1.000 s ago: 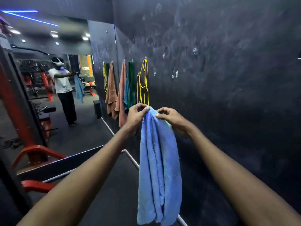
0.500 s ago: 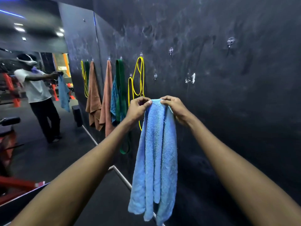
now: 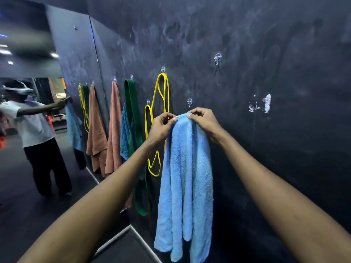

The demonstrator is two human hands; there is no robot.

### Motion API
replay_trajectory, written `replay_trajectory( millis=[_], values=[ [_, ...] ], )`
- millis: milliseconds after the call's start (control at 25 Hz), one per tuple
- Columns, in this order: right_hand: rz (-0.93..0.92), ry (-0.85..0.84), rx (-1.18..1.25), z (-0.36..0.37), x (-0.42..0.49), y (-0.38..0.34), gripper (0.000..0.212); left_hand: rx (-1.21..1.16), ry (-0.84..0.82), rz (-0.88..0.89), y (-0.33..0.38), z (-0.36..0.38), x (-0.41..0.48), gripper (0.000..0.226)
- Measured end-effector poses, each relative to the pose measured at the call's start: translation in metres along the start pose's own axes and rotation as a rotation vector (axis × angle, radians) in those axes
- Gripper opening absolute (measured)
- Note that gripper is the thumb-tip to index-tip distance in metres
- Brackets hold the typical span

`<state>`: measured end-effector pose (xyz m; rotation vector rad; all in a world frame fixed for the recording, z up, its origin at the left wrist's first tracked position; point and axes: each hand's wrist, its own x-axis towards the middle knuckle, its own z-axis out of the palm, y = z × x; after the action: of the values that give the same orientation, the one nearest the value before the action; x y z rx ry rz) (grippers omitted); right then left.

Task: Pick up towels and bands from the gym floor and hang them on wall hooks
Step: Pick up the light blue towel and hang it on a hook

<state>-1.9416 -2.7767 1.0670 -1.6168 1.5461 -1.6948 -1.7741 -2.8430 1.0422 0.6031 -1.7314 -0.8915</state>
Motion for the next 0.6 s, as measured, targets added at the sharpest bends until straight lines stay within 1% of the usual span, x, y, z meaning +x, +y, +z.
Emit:
replay_trajectory(
  millis=[80, 120, 200, 320, 440, 600],
  values=[
    [-0.034, 0.124, -0.091, 0.016, 0.030, 0.004, 0.007, 0.003, -0.066, -0.013, -0.014, -0.009, 0.029, 0.006],
    [-0.058, 0.186, -0.171, 0.023, 0.042, 0.006, 0.007, -0.001, -0.069, -0.020, -0.023, -0.012, 0.044, 0.007],
    [-0.095, 0.291, -0.286, 0.027, 0.059, 0.009, 0.008, -0.040, -0.026, -0.013, -0.034, -0.013, 0.073, 0.006],
    [-0.120, 0.411, -0.400, 0.027, 0.082, 0.013, 0.012, -0.072, 0.009, 0.058, -0.050, -0.007, 0.120, 0.010],
    [-0.138, 0.489, -0.604, 0.028, 0.093, 0.014, 0.015, -0.072, -0.002, 0.099, -0.061, 0.008, 0.154, 0.008],
    [-0.142, 0.530, -0.884, 0.038, 0.088, 0.026, 0.015, -0.095, -0.046, 0.158, -0.087, 0.026, 0.161, 0.009]
  ],
)
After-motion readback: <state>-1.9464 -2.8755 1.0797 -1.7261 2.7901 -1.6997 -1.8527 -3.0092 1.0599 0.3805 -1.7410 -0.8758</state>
